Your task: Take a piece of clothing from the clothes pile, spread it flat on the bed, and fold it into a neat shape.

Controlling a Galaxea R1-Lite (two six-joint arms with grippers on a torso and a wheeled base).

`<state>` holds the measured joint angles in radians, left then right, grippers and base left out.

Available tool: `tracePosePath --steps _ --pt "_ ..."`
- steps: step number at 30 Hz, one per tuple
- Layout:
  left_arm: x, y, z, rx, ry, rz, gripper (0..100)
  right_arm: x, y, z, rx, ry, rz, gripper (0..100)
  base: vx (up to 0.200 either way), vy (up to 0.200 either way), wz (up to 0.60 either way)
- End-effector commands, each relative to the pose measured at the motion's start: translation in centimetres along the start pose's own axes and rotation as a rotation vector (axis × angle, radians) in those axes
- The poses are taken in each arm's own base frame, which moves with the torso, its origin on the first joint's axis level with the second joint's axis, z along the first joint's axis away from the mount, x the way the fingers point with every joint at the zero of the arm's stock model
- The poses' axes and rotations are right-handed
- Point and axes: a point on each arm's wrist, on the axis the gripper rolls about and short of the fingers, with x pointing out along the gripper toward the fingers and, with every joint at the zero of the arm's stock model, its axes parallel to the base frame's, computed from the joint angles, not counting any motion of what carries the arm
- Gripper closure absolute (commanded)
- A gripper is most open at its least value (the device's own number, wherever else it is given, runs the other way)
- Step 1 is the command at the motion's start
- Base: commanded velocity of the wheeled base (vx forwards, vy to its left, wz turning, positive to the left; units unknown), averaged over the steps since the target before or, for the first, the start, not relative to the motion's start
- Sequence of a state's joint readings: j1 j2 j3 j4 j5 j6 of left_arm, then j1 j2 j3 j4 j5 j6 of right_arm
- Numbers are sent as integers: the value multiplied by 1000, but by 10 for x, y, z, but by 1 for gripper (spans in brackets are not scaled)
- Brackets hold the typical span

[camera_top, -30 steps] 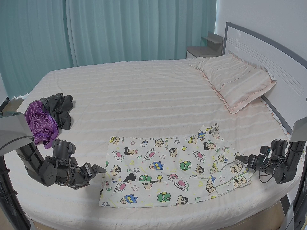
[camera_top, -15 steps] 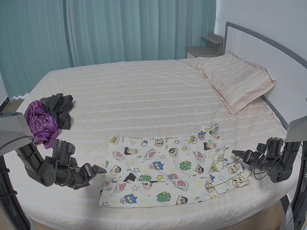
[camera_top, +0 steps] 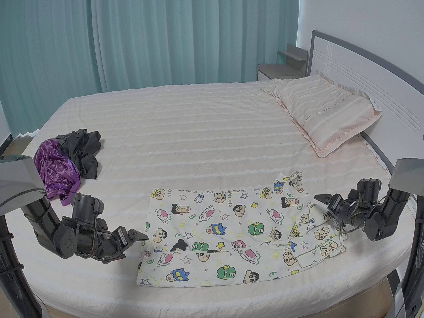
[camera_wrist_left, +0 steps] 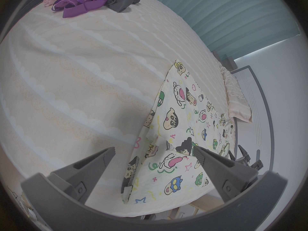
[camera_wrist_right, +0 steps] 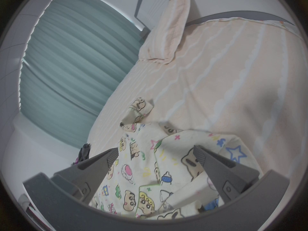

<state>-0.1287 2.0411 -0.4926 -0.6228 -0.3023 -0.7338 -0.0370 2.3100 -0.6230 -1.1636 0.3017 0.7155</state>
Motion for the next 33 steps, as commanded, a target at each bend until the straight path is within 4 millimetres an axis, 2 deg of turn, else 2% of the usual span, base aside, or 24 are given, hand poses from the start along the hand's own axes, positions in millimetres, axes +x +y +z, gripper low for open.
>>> tracePosePath --steps 1,5,9,17,20,25,33 --pt "0 1 -1 -2 7 0 0 8 12 19 35 -61 -39 0 0 0 0" --pt "0 1 -2 -2 9 1 0 13 20 33 123 -94 -76 0 0 0 0" --pt "0 2 -3 -1 11 3 0 14 25 39 176 -107 -74 0 0 0 0" --pt "-1 -1 -3 10 -2 -13 0 12 16 29 75 -79 -226 0 0 0 0" --pt "-1 -11 -8 27 8 -35 0 12 12 27 46 -93 -262 0 0 0 0" --pt "-8 -39 -21 52 22 -107 0 13 12 25 41 -88 -267 0 0 0 0" --pt "9 -61 -46 149 75 -80 0 10 14 25 38 -90 -266 0 0 0 0"
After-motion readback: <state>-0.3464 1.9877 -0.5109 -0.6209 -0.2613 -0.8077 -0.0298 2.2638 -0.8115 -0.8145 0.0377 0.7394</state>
